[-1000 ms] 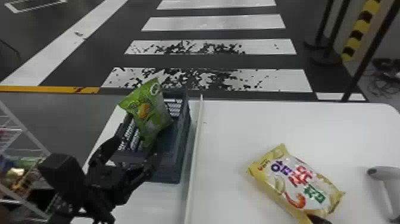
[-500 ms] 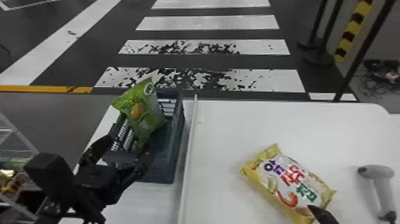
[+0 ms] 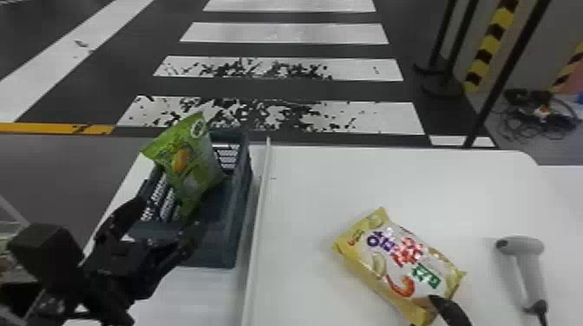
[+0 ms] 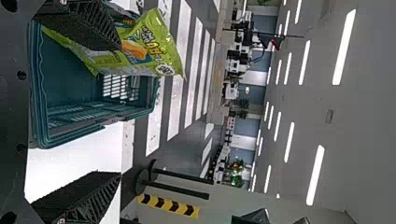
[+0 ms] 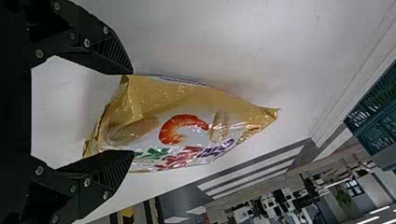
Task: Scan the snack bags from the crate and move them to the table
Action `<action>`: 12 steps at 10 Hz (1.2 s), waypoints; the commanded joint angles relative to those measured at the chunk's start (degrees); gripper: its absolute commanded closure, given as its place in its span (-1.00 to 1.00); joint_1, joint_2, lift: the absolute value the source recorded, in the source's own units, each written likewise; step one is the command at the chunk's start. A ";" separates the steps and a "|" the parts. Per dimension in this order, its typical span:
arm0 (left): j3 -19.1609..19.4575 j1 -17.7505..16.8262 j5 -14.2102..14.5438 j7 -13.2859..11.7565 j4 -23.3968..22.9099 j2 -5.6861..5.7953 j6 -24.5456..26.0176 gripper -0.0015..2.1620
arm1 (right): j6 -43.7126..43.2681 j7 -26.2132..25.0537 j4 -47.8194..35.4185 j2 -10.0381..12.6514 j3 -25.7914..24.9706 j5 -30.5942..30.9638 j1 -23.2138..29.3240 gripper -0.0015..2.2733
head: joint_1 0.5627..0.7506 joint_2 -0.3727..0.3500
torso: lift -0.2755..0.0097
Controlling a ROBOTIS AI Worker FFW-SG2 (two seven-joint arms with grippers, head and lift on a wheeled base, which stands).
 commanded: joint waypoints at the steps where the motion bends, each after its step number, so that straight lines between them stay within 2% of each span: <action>1: 0.07 -0.31 0.33 0.01 0.50 0.08 0.00 -0.97 | 0.61 0.28 0.18 0.08 0.59 0.08 -0.37 -0.47 | 0.41 0.13 | 0.27; 2: 0.07 -0.49 0.68 -0.34 0.94 -0.01 0.00 -0.97 | 1.49 0.28 0.18 0.08 1.03 0.16 -0.63 0.22 | 0.41 0.14 | 0.27; 3: -0.01 -0.49 0.85 -0.43 1.11 -0.09 0.00 -0.97 | 1.67 0.28 0.09 0.08 1.03 0.34 -0.72 0.56 | 0.41 0.14 | 0.27; 4: -0.01 -0.57 0.94 -0.61 1.46 -0.09 0.00 -0.97 | 1.84 0.45 -0.35 0.08 0.85 -0.10 -0.46 0.66 | 0.41 0.14 | 0.27; 5: 0.07 -0.66 1.12 -0.78 1.55 -0.09 0.00 -0.97 | 1.84 0.54 -2.11 0.08 0.41 -1.24 0.24 0.66 | 0.41 0.14 | 0.27; 8: -0.01 -0.92 1.29 -0.78 1.46 -0.09 0.18 -0.97 | 7.82 1.86 -15.38 0.08 -2.84 -3.97 3.85 0.66 | 0.41 0.17 | 0.27; 9: -0.19 -0.92 1.29 -0.78 1.46 -0.09 0.18 -0.97 | 10.63 2.21 -20.13 0.43 -5.12 -7.39 4.46 0.66 | 0.41 0.16 | 0.27; 10: -0.37 -1.01 1.29 -0.78 1.55 -0.09 0.35 -0.97 | 13.62 5.11 -24.96 2.19 -10.31 -17.41 5.25 0.66 | 0.41 0.14 | 0.27; 12: -0.54 -1.72 1.56 -0.87 2.25 -0.09 0.53 -0.97 | 17.14 9.24 -30.85 9.04 -19.98 -34.03 6.40 0.67 | 0.41 0.08 | 0.27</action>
